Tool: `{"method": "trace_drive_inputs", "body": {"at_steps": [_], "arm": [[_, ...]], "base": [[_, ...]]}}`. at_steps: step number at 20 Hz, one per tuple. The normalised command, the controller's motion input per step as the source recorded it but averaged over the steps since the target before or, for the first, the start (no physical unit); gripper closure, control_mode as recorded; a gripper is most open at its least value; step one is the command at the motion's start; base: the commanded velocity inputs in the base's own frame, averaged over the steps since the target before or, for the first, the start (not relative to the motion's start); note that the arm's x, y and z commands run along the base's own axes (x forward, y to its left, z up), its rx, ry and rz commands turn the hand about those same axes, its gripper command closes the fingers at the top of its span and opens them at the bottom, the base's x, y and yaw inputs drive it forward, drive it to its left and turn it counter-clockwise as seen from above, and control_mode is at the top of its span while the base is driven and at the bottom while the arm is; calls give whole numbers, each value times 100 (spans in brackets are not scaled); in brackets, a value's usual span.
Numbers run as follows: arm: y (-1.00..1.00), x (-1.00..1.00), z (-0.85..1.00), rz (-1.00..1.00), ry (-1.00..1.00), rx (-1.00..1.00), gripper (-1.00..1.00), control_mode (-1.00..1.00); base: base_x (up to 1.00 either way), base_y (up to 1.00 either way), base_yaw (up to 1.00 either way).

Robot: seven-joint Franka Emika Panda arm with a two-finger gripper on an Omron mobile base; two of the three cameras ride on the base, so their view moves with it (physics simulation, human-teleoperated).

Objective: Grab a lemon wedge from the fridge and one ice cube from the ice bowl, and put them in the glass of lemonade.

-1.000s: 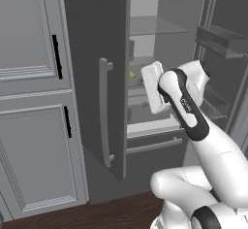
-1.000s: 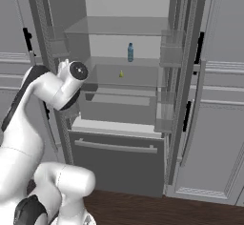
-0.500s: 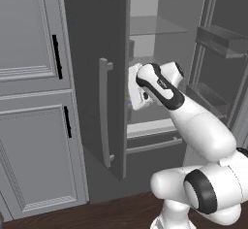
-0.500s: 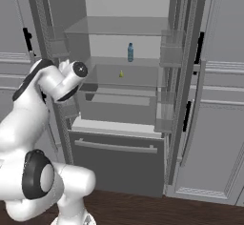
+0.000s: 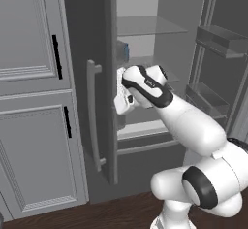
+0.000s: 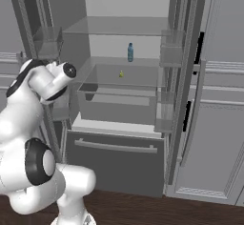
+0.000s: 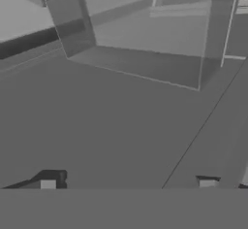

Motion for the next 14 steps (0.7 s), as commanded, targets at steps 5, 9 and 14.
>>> {"method": "trace_drive_inputs", "body": {"at_steps": [5, 9, 14], "arm": [[100, -13, -11, 13, 0, 2, -100, -100], [79, -21, -1, 9, 0, 0, -100, -100], [-28, -43, 3, -11, -3, -2, -100, -100]], "base": [[0, 0, 0], [0, 0, 0], [0, 0, 0]]}}
